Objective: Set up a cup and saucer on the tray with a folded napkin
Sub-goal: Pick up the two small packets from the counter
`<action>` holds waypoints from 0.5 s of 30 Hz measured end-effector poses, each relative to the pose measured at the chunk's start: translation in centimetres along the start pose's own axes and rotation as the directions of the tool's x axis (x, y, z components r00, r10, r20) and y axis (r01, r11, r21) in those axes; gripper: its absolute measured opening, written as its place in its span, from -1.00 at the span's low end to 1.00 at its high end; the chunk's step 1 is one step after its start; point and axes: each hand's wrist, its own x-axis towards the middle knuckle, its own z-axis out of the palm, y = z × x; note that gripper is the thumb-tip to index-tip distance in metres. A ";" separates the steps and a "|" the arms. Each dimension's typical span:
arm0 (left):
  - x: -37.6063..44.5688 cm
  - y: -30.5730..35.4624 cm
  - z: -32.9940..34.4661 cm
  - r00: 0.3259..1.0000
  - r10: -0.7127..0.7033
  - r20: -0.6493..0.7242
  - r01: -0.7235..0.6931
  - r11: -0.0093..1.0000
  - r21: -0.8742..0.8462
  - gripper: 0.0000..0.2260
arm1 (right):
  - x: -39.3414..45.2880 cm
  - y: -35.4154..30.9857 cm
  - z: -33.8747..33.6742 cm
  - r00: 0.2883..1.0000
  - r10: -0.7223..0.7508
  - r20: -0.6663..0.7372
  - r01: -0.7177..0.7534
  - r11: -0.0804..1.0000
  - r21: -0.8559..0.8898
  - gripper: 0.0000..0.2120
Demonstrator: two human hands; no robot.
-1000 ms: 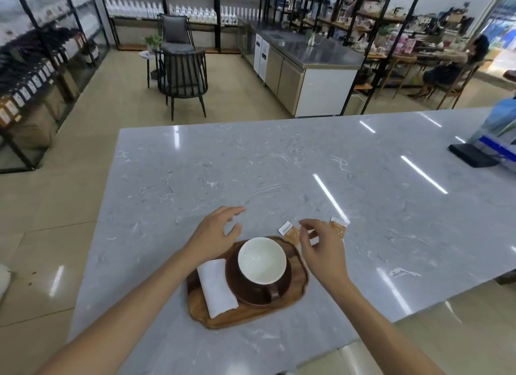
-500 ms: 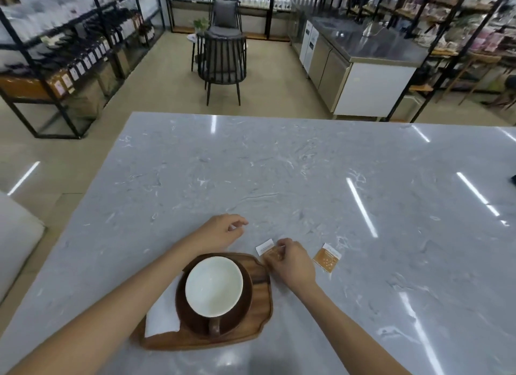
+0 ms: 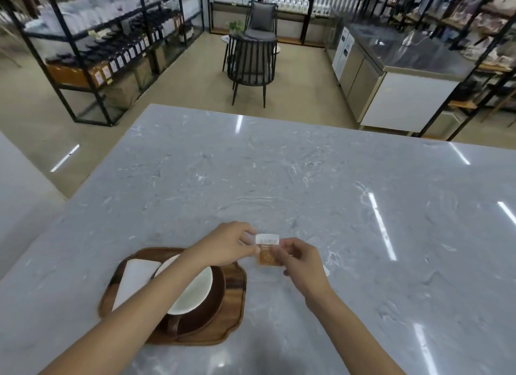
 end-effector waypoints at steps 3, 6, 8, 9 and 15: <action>-1.0 1.1 1.5 0.997 0.011 -0.077 -0.033 0.956 -0.290 -0.81 | -1.5 -0.9 -1.5 0.998 -0.021 0.054 0.013 0.990 0.142 -0.95; -2.2 2.0 3.3 0.992 0.010 -0.123 -0.065 0.891 -0.449 -0.88 | -2.8 -0.9 -2.4 0.995 -0.034 0.095 0.012 0.976 0.220 -0.94; -2.8 2.0 4.6 0.987 0.016 -0.158 -0.089 0.879 -0.468 -0.88 | -3.3 -0.3 -2.9 0.993 -0.031 0.118 0.002 0.971 0.237 -0.95; -3.1 1.9 5.1 0.985 0.009 -0.174 -0.091 0.877 -0.473 -0.89 | -3.5 0.1 -3.1 0.991 -0.025 0.130 -0.007 0.972 0.234 -0.93; -4.0 0.9 7.9 0.968 -0.140 -0.210 -0.001 0.830 -0.558 -0.90 | -2.0 4.4 -5.9 0.993 -0.022 -0.116 0.016 0.999 -0.050 -0.95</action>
